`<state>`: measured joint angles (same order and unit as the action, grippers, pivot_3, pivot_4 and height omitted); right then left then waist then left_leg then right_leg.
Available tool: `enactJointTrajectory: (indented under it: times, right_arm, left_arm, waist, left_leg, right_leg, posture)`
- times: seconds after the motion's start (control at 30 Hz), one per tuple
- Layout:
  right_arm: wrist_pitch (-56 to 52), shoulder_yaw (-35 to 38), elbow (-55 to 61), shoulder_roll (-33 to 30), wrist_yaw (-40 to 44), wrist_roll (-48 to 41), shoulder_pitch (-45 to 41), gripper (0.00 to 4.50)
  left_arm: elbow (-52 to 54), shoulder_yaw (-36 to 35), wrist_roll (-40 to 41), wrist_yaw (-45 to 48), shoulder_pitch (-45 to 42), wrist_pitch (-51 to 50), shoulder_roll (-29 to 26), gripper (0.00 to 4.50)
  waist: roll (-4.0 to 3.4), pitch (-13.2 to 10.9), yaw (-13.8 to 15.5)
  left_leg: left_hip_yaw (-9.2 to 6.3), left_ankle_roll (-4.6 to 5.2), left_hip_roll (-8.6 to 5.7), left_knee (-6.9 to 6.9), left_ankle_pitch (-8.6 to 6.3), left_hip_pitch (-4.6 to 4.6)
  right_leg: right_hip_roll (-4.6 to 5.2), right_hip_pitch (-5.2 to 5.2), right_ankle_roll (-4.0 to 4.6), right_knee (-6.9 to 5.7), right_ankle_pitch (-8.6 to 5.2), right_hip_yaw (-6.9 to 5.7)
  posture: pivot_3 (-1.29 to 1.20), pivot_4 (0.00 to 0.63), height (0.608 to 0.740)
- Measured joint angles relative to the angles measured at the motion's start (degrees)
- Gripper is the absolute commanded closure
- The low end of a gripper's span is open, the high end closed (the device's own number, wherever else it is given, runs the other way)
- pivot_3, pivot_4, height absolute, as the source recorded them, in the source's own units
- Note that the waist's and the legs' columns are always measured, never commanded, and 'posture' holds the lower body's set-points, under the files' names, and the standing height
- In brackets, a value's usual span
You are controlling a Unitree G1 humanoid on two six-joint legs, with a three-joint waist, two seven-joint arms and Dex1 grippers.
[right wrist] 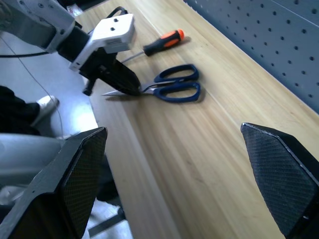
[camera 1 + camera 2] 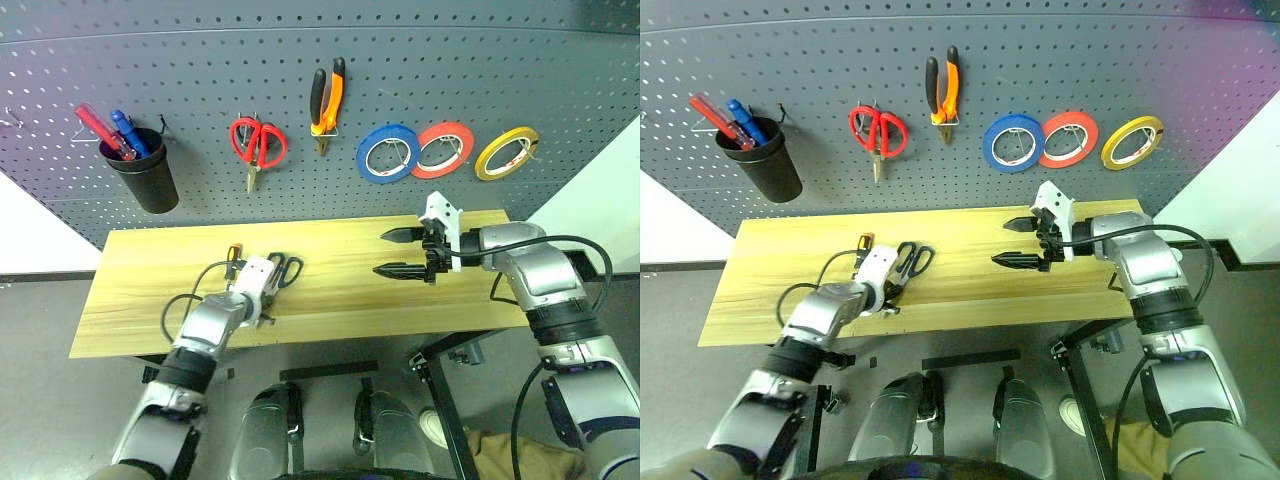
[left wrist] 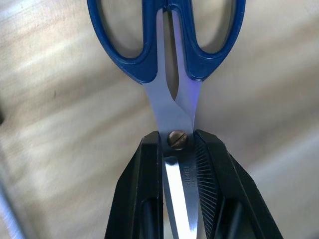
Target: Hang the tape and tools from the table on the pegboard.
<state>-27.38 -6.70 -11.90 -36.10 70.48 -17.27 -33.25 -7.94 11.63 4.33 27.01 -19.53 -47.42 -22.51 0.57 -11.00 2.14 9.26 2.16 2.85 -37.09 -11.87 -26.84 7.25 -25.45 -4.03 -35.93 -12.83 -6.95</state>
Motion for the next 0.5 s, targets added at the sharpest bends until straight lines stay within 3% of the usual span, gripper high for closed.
enactJointTrajectory:
  times: [0.17,0.37,0.5]
  right_arm:
    - [-1.2,1.6,5.5,0.2,-2.0,-2.5,0.6,0.01]
    - [-2.3,4.1,8.6,0.4,-3.7,-5.4,-0.4,0.01]
    - [-2.6,5.3,9.6,0.5,-4.3,-6.9,-2.3,0.01]
  left_arm:
    - [12.5,-2.7,4.7,10.9,4.9,6.5,-8.1,3.98]
    - [18.4,-11.4,9.3,18.0,10.4,21.2,-12.2,3.98]
    - [20.1,-16.4,14.4,22.0,14.4,27.1,-11.7,3.98]
  waist:
    - [-0.07,0.1,0.1]
    - [-0.13,0.2,0.2]
    - [-0.14,0.2,0.2]
  left_leg:
    - [-0.04,0.23,0.0,0.08,-0.16,-0.05]
    - [0.03,-0.04,-0.03,0.11,0.01,-0.48]
    - [0.05,-0.03,-0.01,0.05,0.02,-0.55]
  right_leg:
    - [-0.01,-0.02,0.11,0.59,0.07,-0.08]
    - [-0.06,-0.17,-0.09,0.73,0.21,-0.1]
    - [-0.31,-0.17,-0.18,0.72,0.26,-0.13]
  posture:
    - [0.13,0.12,0.74]
    - [0.14,0.101,0.74]
    - [0.16,0.09,0.74]
